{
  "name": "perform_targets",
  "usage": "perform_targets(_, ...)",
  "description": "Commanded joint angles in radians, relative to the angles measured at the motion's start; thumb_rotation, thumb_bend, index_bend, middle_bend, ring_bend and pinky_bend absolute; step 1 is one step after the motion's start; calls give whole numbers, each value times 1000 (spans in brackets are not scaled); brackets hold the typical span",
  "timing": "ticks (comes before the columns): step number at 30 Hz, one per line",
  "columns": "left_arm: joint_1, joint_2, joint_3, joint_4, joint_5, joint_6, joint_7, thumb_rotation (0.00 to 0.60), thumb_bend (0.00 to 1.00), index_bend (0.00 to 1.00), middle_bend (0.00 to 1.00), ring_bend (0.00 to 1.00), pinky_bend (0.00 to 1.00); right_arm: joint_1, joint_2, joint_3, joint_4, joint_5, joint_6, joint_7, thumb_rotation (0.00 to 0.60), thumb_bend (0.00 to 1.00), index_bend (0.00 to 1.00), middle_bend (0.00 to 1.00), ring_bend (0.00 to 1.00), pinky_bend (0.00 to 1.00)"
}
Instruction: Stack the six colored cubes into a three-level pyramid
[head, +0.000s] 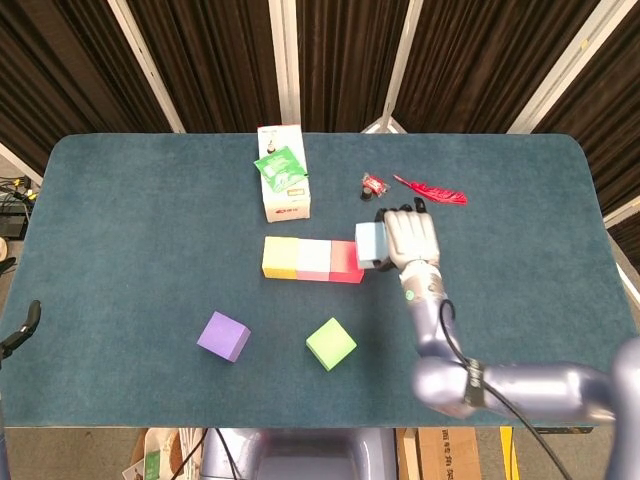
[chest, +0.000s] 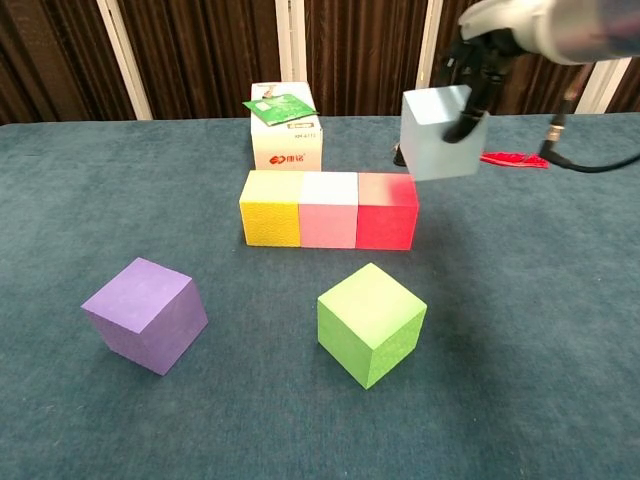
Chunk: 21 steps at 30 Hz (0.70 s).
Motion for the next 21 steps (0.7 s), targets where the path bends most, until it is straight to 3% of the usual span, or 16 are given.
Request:
perform_targets(1,-2,3,-6,0,-14,-13,1,600,408,222,76,0,0,74,-96,72,100,82,65,-78,600,336,441,386,208,0)
perform_targets(11,-8,17,-25,0,-54,-47,-12,600,408,222,72,0,0,152,-206,181,230,209,129,-226,600,336,441,386,208,0)
perform_targets(21,-3,30,-29,-11,-65,-50,-21,600,408,222,71,0,0,155,-275,244,275,212,111,-253,600,336,441,387,208,0)
